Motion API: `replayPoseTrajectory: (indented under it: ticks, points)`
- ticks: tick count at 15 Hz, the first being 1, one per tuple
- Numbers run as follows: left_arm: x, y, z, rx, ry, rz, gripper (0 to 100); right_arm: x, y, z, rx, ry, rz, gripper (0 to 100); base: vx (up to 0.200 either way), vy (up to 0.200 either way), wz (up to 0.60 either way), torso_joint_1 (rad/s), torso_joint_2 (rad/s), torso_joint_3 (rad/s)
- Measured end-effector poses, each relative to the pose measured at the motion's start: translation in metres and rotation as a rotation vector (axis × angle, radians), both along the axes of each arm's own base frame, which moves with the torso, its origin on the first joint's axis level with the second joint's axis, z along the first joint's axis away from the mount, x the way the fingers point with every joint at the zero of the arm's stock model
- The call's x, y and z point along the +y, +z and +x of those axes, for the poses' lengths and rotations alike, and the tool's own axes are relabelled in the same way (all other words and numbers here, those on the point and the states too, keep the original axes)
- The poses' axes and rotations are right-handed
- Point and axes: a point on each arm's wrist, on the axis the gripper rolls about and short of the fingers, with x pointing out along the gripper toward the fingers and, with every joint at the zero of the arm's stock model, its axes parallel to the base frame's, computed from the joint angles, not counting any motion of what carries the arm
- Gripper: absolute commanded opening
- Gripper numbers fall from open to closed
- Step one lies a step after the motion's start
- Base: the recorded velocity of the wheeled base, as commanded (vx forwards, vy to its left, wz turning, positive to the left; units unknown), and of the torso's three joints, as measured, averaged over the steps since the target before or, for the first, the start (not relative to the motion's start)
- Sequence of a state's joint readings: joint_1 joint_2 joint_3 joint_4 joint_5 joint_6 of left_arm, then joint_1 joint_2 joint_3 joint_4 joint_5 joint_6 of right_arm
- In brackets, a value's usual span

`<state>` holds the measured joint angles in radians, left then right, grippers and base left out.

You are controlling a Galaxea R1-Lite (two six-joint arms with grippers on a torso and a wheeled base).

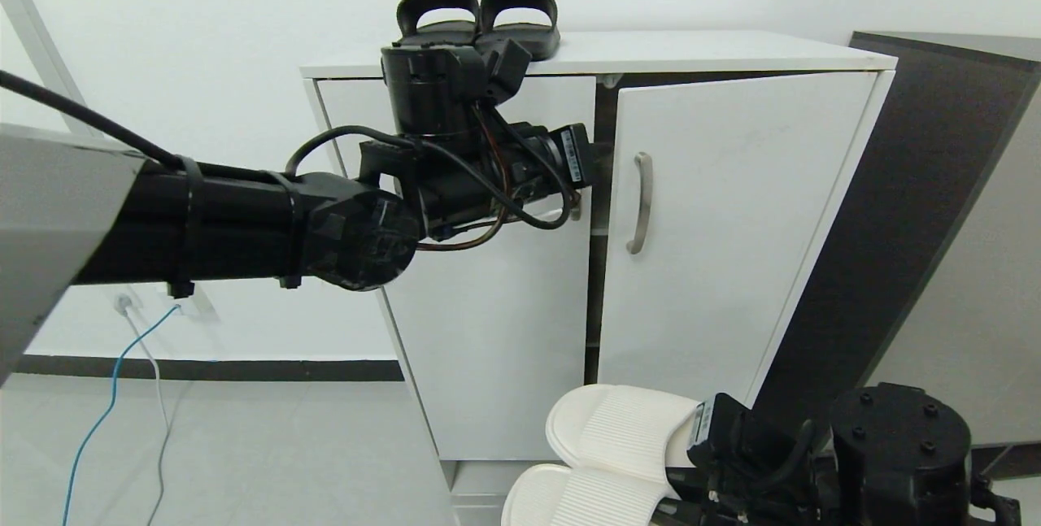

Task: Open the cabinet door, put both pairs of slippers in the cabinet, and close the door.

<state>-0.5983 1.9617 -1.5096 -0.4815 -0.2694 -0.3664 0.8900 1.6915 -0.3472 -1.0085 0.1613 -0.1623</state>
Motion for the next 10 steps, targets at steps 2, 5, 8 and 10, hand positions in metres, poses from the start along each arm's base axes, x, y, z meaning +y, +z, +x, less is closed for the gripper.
replayPoseTrajectory:
  ticks: [2,5,8,10]
  points:
    - [-0.006,-0.006,-0.001,0.012,-0.012,0.009,0,0.0,-0.001,-0.001,0.002,0.002,-0.003,0,-0.2,0.0,0.0,0.0,0.0,0.002]
    - [-0.012,-0.013,-0.014,0.033,-0.044,0.026,0,0.0,-0.001,-0.001,0.004,0.003,-0.005,0,-0.2,0.0,0.0,0.004,0.01,0.001]
    - [-0.019,-0.011,-0.04,0.015,-0.098,0.019,0,0.0,-0.002,-0.002,0.005,0.007,-0.007,0,-0.2,0.0,0.0,0.001,0.0,0.004]
    - [-0.017,-0.009,-0.047,0.013,-0.105,0.018,0,0.0,-0.002,-0.002,0.005,0.005,-0.006,0,-0.1,0.0,0.0,0.001,0.0,0.001]
